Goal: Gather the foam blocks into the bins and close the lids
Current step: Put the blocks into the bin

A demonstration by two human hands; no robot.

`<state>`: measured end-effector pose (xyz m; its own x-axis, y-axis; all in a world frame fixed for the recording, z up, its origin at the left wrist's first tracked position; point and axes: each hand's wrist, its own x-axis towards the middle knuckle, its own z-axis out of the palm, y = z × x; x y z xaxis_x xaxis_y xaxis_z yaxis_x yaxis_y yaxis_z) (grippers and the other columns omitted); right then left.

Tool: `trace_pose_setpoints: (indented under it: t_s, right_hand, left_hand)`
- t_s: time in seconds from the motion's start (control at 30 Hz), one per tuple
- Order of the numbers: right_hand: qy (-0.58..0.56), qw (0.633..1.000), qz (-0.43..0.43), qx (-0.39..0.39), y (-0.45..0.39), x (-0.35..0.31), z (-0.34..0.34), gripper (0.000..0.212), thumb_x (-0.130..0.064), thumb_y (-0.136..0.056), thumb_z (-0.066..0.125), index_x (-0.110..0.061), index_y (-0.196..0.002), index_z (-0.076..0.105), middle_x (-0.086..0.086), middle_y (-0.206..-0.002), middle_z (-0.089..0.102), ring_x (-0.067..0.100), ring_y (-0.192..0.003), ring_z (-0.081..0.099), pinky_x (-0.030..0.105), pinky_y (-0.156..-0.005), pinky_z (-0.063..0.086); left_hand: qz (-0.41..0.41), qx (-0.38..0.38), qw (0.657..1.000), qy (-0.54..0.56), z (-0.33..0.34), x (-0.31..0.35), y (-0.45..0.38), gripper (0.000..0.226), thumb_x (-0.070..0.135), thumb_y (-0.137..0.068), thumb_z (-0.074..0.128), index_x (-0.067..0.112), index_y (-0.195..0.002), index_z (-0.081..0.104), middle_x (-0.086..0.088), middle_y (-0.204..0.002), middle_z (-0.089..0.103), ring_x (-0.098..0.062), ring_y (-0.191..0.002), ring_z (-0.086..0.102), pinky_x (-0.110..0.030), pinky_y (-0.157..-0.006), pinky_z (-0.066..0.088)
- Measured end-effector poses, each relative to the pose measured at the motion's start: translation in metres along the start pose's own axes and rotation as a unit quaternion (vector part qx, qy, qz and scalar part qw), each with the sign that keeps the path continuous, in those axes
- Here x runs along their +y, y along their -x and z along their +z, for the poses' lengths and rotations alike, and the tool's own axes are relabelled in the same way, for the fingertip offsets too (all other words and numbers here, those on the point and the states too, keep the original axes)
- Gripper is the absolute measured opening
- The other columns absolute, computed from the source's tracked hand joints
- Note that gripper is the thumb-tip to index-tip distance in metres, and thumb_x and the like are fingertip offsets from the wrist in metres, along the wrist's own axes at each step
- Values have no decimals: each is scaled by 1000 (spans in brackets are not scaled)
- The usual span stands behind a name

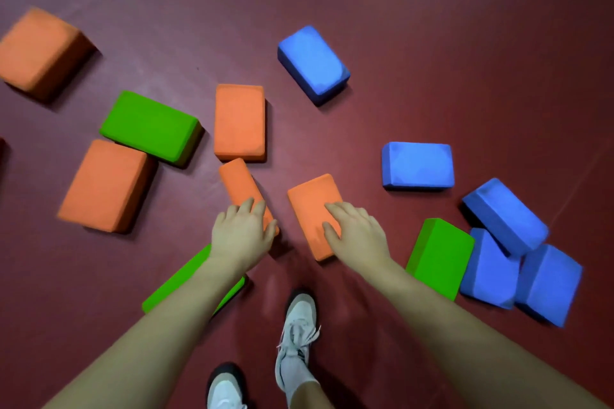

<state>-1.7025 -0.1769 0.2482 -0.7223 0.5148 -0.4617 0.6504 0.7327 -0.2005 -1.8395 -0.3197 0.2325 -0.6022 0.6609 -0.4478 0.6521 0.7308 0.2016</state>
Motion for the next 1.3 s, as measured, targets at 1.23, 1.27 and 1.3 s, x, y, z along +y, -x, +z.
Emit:
trace_pose_setpoints:
  t_s: [1.23,1.27,1.3]
  right_hand:
    - [-183,977,99,-48,-112,131,215,60,-40,-99,45,-38,-151,15,0,-160,16,31,-145,19,49,-112,28]
    - [-188,977,101,-27,-110,136,210,58,-36,-100,44,-38,-151,17,1,-159,22,30,-143,25,46,-111,32]
    - [-181,978,100,-4,-108,140,205,56,-32,-101,42,-37,-151,18,1,-157,27,29,-139,31,45,-107,36]
  left_hand:
    - [-26,43,998,39,191,40,-84,73,51,-72,40,12,-131,57,-19,-144,44,-42,-83,62,-46,-71,50]
    - [-20,39,998,35,189,45,-87,73,51,-71,39,12,-130,58,-19,-144,44,-42,-82,62,-46,-70,50]
    - [-10,37,999,27,187,49,-89,73,51,-71,39,12,-130,58,-19,-143,45,-42,-81,62,-45,-69,50]
